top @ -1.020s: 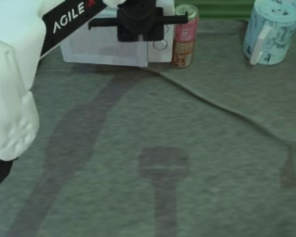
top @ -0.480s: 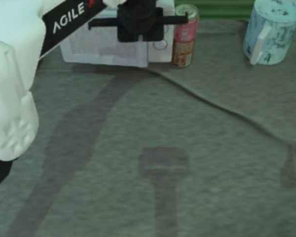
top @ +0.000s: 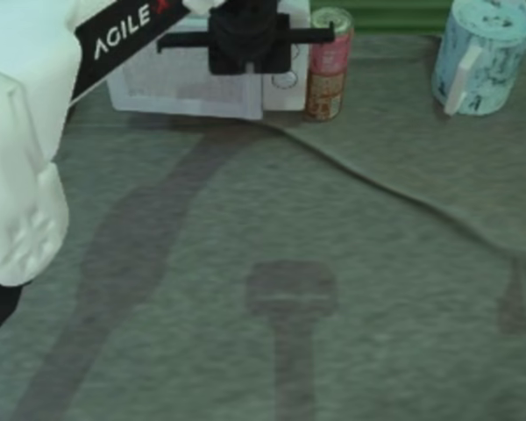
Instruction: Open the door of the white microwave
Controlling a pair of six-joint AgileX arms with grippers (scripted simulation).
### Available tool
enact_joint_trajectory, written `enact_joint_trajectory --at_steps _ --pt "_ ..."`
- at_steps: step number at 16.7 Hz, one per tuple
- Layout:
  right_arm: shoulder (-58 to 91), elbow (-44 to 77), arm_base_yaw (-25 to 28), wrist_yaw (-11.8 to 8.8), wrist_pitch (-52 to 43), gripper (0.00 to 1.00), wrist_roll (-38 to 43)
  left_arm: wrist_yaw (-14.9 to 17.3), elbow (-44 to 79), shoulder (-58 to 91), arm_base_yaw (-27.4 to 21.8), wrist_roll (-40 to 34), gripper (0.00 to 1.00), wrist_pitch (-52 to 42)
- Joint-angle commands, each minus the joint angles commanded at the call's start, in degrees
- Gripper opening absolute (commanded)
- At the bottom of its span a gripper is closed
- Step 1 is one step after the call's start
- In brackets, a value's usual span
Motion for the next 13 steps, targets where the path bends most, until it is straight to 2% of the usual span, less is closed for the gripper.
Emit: enact_joint_trajectory --at_steps 9,13 --pt "0.0 0.0 0.0 0.0 0.0 1.0 0.0 0.4 -0.2 0.2 -0.32 -0.16 0.0 0.18" --pt "0.0 0.0 0.0 0.0 0.0 1.0 0.0 1.32 -5.66 -3.11 0.04 2.56 0.0 2.91"
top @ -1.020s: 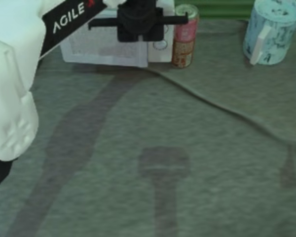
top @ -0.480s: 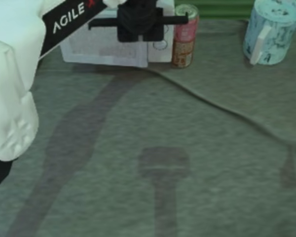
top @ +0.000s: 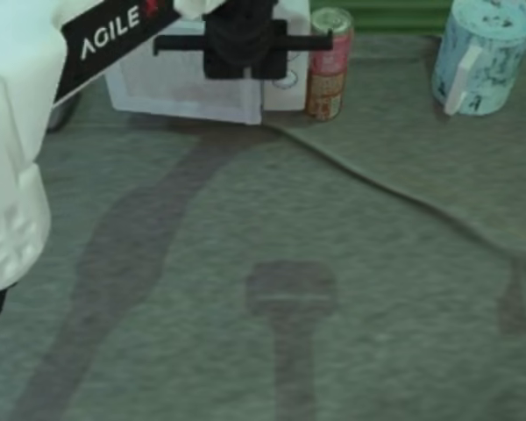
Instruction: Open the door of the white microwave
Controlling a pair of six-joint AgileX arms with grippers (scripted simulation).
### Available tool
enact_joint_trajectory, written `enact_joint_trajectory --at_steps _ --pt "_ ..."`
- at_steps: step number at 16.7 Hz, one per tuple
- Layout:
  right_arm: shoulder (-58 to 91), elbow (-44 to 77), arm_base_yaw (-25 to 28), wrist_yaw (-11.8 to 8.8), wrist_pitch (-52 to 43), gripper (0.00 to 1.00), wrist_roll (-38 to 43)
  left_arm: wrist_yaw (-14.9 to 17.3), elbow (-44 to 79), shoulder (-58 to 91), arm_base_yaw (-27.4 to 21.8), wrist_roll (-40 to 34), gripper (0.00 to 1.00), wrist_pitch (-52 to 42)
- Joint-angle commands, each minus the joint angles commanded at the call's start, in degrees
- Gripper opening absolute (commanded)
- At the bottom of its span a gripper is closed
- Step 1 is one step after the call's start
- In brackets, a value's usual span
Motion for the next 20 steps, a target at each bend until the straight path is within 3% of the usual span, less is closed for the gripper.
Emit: enact_joint_trajectory --at_steps 4,20 --pt "0.0 0.0 0.0 0.0 0.0 1.0 0.0 1.21 -5.62 -3.49 0.4 2.72 0.0 3.08" --pt "0.0 0.0 0.0 0.0 0.0 1.0 0.0 1.27 -5.89 -3.66 0.42 2.87 0.0 3.23"
